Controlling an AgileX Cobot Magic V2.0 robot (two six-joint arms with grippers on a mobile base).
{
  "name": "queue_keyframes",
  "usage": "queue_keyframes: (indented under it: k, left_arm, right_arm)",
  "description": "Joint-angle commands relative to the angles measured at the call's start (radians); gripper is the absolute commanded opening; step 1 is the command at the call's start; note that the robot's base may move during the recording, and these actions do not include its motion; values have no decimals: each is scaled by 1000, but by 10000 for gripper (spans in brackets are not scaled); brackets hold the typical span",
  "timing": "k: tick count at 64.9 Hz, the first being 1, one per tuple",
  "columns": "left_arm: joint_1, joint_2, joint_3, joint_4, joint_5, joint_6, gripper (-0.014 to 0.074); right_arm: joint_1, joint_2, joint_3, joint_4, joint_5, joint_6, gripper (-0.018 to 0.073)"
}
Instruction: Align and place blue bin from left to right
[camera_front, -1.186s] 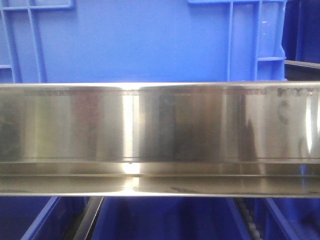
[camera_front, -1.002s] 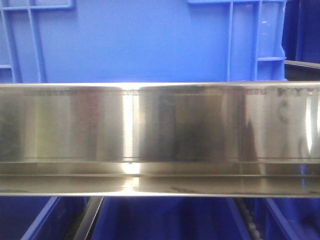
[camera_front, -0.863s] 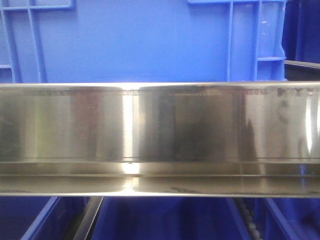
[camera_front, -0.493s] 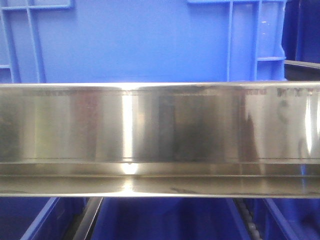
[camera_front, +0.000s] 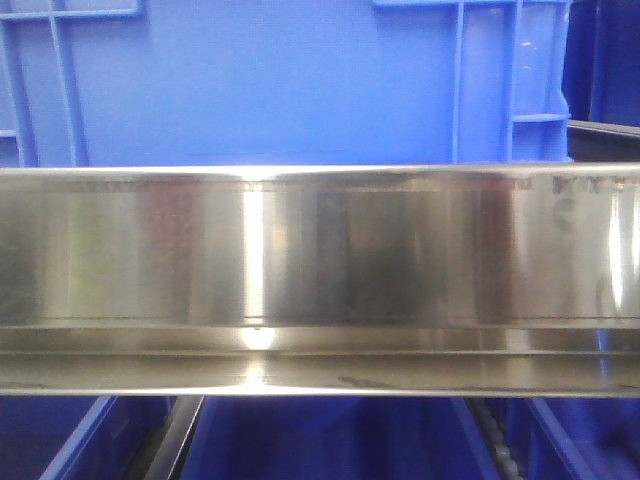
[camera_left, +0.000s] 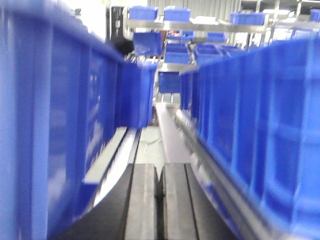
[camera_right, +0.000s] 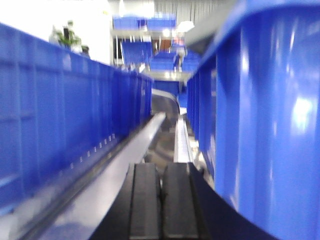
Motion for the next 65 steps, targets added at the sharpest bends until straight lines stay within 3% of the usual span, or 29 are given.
queue_keyframes:
  k: [1, 7, 11, 15, 22, 29, 39, 46, 60, 65]
  left_arm:
    - [-6, -3, -97, 12, 64, 2, -48]
    - [-6, -3, -213, 34, 162, 2, 76]
    - [-6, 5, -287, 38, 242, 2, 178]
    - [-6, 33, -365, 44, 311, 2, 277]
    - [-6, 107, -479, 45, 376, 2, 372]
    - [-8, 200, -586, 43, 388, 2, 447]
    - [-16, 362, -720, 43, 407, 4, 614]
    - [-33, 479, -815, 25, 443, 4, 612]
    - [-240, 681, -974, 39, 516, 4, 612]
    - [-314, 754, -1035, 61, 544, 4, 612]
  right_arm:
    - [-1, 0, -84, 1, 53, -2, -66]
    - [-1, 0, -191, 1, 162, -2, -48]
    - [-1, 0, -277, 1, 230, -2, 31]
    - [-1, 5, -346, 1, 277, -2, 168]
    - [-1, 57, -454, 25, 333, -2, 420]
    - [-1, 115, -530, 25, 340, -2, 578]
    - [-1, 216, -623, 25, 339, -13, 559]
    - [3, 318, -709, 35, 365, -30, 559]
    - [85, 570, -937, 195, 523, -203, 559]
    - [133, 672, -1012, 208, 569, -221, 559]
